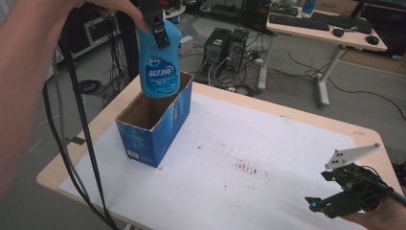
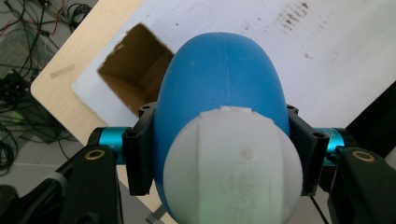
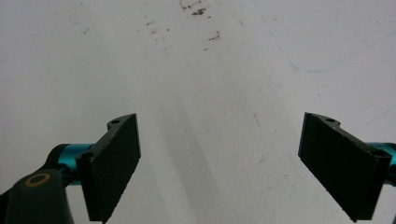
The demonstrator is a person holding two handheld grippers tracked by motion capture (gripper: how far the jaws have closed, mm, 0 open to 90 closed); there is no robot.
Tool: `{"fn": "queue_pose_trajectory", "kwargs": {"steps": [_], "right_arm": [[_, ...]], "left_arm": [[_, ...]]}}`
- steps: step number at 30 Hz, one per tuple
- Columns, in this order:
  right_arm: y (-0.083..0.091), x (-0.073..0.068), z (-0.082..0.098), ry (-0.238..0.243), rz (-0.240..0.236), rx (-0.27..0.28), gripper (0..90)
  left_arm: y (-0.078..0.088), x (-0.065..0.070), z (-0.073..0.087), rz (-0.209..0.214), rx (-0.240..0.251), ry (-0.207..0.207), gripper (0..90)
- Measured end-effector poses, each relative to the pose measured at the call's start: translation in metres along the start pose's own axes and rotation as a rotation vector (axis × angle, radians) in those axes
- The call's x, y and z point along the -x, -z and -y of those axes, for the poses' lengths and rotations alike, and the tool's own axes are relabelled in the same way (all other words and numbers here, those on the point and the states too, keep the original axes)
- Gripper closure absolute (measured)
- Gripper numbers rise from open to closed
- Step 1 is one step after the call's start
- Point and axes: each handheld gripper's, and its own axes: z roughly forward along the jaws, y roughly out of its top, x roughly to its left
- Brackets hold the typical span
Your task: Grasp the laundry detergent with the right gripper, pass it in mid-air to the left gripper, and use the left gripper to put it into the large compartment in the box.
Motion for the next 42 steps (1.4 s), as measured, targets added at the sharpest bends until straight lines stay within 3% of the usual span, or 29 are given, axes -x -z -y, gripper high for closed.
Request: {"fn": "queue_pose_trajectory", "kwargs": {"steps": [5,19,26,31,32,36,39,42], "right_arm": [[-0.004,0.0,-0.002,0.008,0.005,-0.012,12.4],[-0.008,-0.001,0.004,-0.004,0.006,-0.015,12.4],[-0.011,-0.004,0.005,-0.003,0.008,-0.01,12.4],[-0.013,-0.006,0.006,-0.006,0.01,-0.012,12.4],[-0.013,-0.006,0.006,-0.005,0.009,-0.014,12.4],[-0.016,-0.008,0.008,-0.002,0.008,-0.02,12.5],[-0.016,-0.009,0.009,0.001,0.013,-0.015,12.4],[-0.017,-0.01,0.011,-0.004,0.013,-0.011,12.4]], "left_arm": [[-0.001,-0.008,0.012,-0.015,-0.012,0.041,38.0],[-0.027,-0.014,0.026,-0.006,-0.051,0.073,38.0],[-0.052,-0.009,0.031,0.009,-0.082,0.034,37.9],[-0.07,-0.007,0.038,0.021,-0.074,0.022,37.9],[-0.083,-0.007,0.042,0.035,-0.075,0.001,37.9],[-0.103,-0.007,0.047,0.061,-0.078,-0.031,37.9],[-0.118,-0.007,0.049,0.067,-0.097,-0.111,37.9],[-0.13,-0.007,0.05,0.073,-0.101,-0.146,37.9]]}}
